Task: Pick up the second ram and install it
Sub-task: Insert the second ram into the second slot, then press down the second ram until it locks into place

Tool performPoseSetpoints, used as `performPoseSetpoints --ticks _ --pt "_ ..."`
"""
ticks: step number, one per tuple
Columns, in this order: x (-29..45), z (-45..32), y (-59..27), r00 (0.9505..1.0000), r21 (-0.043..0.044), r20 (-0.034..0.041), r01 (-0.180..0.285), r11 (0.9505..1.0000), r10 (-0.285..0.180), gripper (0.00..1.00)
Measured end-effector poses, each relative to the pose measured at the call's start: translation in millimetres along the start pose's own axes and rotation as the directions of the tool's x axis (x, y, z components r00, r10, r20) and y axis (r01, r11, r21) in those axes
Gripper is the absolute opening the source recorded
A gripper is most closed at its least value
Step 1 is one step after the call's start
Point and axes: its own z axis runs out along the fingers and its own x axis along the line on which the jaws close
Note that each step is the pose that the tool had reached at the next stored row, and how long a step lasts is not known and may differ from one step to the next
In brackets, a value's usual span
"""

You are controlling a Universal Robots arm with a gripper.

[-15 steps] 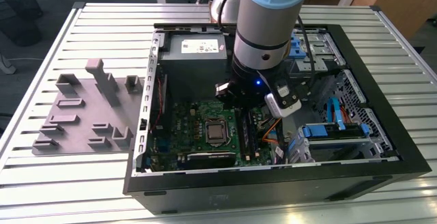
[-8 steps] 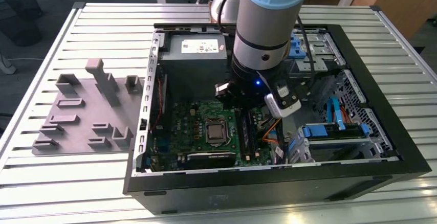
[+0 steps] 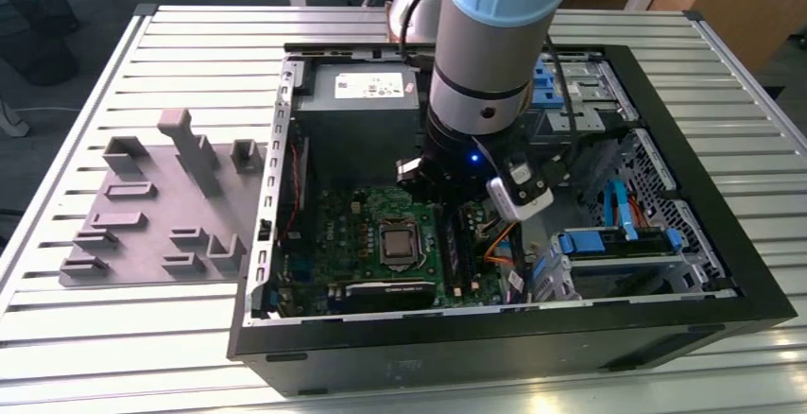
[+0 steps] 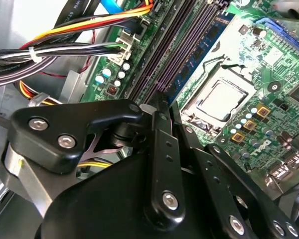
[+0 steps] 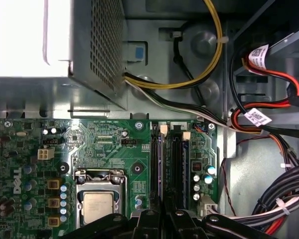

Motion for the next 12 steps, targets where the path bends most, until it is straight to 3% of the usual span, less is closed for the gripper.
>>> performPoseSetpoints --ticks 12 --pt "3.8 4.6 -0.2 1.0 -0.0003 0.0 -0.003 1.0 0.003 0.14"
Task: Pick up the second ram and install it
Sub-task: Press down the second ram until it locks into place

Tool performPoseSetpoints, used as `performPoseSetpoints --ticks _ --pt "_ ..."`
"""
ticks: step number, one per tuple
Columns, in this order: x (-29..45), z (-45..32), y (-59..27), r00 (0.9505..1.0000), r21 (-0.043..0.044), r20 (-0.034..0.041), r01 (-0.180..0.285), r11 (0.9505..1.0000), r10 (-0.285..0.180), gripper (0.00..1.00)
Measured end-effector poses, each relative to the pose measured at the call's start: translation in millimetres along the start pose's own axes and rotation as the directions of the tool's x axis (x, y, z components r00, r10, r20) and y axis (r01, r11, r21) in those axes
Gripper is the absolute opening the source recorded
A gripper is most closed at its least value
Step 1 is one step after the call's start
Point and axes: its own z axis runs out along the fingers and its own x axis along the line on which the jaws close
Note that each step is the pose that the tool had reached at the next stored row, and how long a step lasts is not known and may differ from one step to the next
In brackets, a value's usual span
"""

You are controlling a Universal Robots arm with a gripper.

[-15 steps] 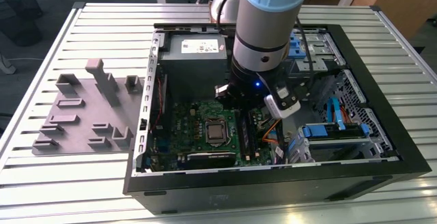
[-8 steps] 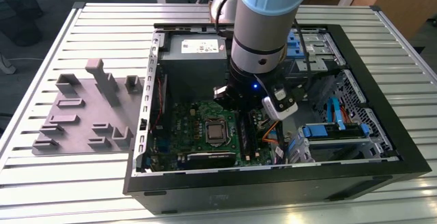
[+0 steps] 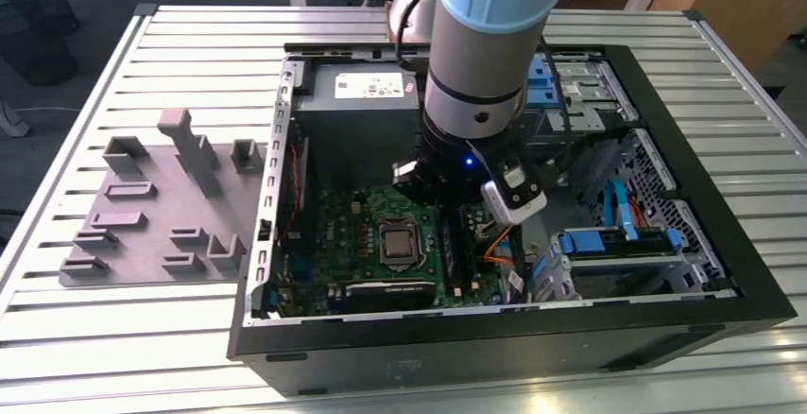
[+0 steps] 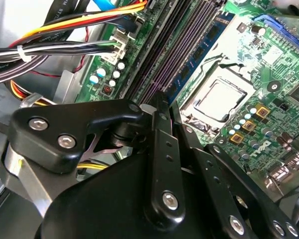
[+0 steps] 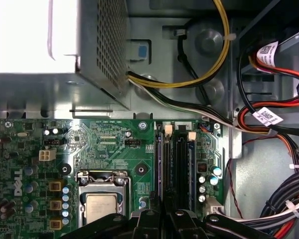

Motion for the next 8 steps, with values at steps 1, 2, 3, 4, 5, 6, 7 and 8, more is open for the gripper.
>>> performPoseSetpoints --ticks 1,2,3,4,5,6,7,8 --pt "0.1 0.4 -0.2 1.0 0.0002 0.0 -0.002 1.0 0.002 0.14" --pt "0.1 0.7 -0.6 1.0 0.0003 0.0001 -0.006 1.0 0.006 0.14" --pt "0.1 1.2 -0.8 0.9999 0.0001 0.0003 -0.011 0.9999 0.011 0.14" --pt "0.1 1.7 -1.0 0.9999 0.0001 0.0005 -0.015 0.9999 0.015 0.14" --pt "0.0 2.0 -1.1 0.9998 0.0001 0.0006 -0.02 0.9998 0.02 0.14" --pt "0.0 2.3 -1.3 0.9998 0.0 0.0007 -0.022 0.9998 0.022 0.14" --pt "0.0 2.5 -1.6 0.9998 0.0002 0.0006 -0.022 0.9998 0.022 0.14" --pt "0.1 2.8 -1.9 0.9998 0.0002 0.0006 -0.022 0.9998 0.022 0.14"
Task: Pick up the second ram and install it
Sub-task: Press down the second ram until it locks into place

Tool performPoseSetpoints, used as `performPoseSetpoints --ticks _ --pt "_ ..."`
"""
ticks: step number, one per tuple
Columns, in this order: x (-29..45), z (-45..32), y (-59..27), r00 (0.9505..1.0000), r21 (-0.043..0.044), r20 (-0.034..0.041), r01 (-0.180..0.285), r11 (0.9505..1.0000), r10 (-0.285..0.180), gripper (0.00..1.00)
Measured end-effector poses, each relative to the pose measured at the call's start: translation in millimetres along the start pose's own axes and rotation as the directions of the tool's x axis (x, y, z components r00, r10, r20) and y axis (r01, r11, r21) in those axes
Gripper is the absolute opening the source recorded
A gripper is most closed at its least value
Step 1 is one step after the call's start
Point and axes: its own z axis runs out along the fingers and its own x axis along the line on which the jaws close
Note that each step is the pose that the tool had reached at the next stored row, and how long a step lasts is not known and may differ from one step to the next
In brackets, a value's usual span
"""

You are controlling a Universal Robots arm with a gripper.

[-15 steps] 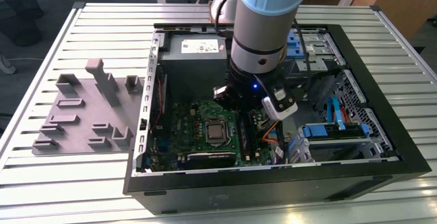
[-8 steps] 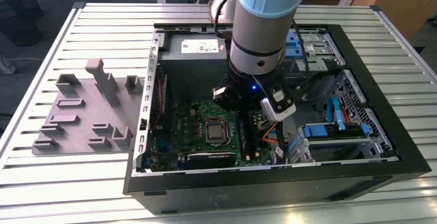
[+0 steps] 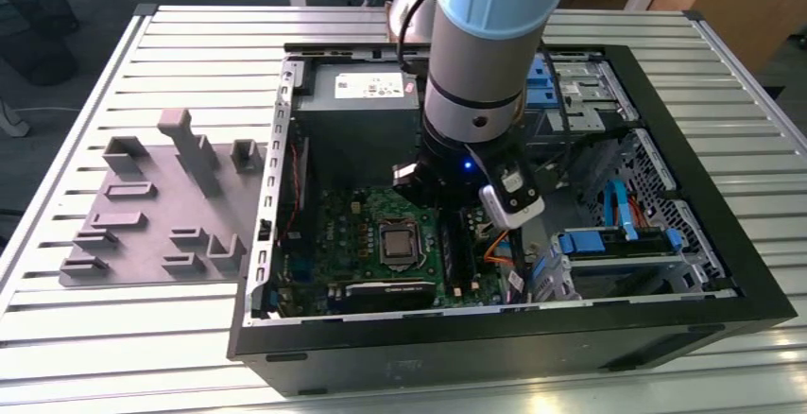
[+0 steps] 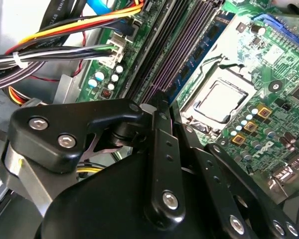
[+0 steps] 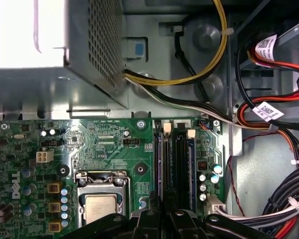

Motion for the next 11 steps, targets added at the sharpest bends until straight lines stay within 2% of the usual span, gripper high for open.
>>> performPoseSetpoints --ticks 11 --pt "1.1 3.7 -2.7 1.0 -0.0002 -0.0001 0.001 1.0 -0.001 0.14"
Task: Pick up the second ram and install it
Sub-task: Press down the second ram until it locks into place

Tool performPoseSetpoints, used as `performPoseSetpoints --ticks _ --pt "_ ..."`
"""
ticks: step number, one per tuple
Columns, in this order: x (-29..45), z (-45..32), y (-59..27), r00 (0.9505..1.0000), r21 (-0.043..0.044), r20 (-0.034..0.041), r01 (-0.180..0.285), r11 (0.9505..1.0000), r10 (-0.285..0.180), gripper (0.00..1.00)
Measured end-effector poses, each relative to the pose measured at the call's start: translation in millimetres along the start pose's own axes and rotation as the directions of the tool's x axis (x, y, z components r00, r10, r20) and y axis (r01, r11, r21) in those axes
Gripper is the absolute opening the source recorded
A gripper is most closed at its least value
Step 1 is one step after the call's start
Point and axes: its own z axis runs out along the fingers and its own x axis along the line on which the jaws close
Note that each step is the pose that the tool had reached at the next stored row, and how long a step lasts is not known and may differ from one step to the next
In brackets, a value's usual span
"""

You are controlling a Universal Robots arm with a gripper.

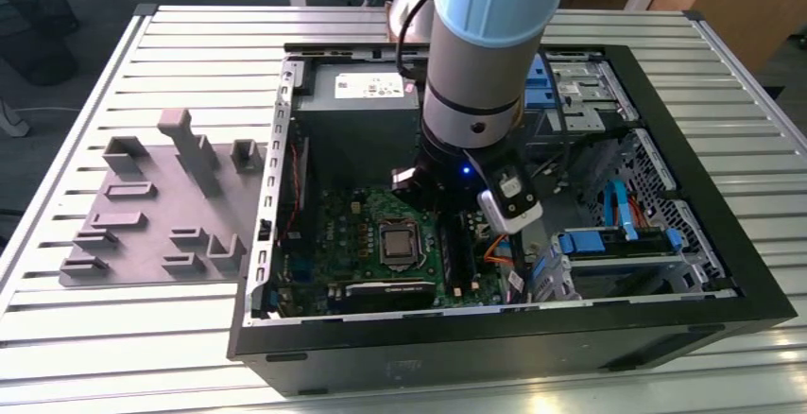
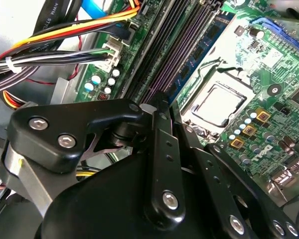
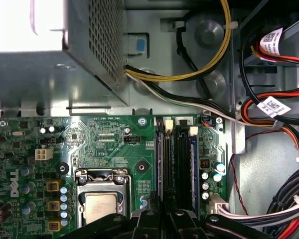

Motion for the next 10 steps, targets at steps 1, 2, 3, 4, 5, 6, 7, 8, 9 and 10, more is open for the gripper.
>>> performPoseSetpoints --ticks 1,2,3,4,5,6,7,8,9,10 --pt "0.0 0.2 -0.1 1.0 0.0001 -0.0001 0.0 1.0 0.0 0.14" --pt "0.0 0.5 -0.2 1.0 0.0001 -0.0001 0.0 1.0 0.0 0.14" --pt "0.0 0.8 -0.2 1.0 0.0001 0.0 0.0 1.0 0.0 0.14" --pt "0.0 1.1 -0.3 1.0 0.0002 -0.0001 0.0 1.0 0.0 0.14" --pt "0.0 1.5 -0.3 1.0 0.0001 0.0 0.0 1.0 0.0 0.14" --pt "0.0 1.9 -0.4 1.0 0.0002 -0.0001 0.0 1.0 0.0 0.14" --pt "0.0 2.2 -0.4 1.0 0.0002 -0.0001 0.0 1.0 0.0 0.14" --pt "0.0 2.3 -0.4 1.0 0.0003 -0.0001 0.0 1.0 0.0 0.14" --pt "0.0 2.3 -0.4 1.0 0.0004 -0.0001 0.0 1.0 0.0 0.14" --pt "0.0 2.4 -0.4 1.0 0.0004 -0.0001 0.0 1.0 0.0 0.14"
